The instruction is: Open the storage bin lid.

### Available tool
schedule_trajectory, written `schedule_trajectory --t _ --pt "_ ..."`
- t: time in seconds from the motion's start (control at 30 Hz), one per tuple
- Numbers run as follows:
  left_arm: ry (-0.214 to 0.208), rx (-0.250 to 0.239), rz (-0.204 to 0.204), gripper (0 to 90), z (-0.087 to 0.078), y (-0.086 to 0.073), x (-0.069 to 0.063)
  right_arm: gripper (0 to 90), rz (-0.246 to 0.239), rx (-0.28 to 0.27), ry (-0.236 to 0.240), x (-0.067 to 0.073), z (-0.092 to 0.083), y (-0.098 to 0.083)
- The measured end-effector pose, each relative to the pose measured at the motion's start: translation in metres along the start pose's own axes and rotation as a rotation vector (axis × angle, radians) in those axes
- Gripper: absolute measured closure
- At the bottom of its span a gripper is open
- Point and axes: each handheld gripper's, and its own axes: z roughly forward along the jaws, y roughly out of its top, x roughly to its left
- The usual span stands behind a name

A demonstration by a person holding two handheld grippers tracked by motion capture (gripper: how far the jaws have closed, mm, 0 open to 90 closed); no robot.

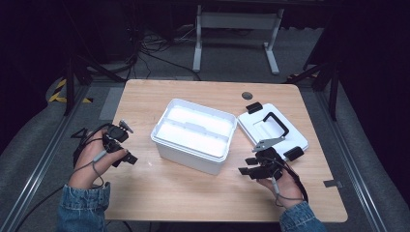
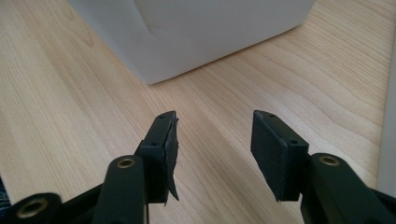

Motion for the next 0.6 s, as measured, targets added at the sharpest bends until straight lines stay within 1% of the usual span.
schedule_trajectory --t 0.07,0.17,0.2,0.33,0.37,0.4,0.6 --pt "-0.005 0.002 -0.001 24.6 0.000 0.000 0.000 51.9 -0.010 -0.017 -0.005 0.002 0.005 -0.003" --pt "-0.003 0.001 -0.003 24.6 0.000 0.000 0.000 52.4 -0.034 -0.025 -0.030 0.004 0.015 -0.008" --pt "-0.003 0.001 -0.003 24.6 0.000 0.000 0.000 52.4 -0.034 -0.025 -0.030 0.004 0.015 -0.008" --pt "-0.003 0.005 -0.002 24.5 0.001 0.000 -0.001 52.2 -0.017 -0.023 -0.019 0.004 0.023 -0.013" --pt "-0.003 0.007 0.001 24.5 0.001 0.001 -0.001 52.3 -0.020 -0.021 -0.024 0.004 0.025 -0.014" --pt "-0.003 0.007 0.001 24.5 0.002 0.001 -0.001 52.2 -0.025 -0.030 -0.019 0.005 0.026 -0.015" --pt "-0.003 0.007 0.000 24.5 0.001 0.001 -0.001 52.2 -0.022 -0.033 -0.015 0.005 0.028 -0.017"
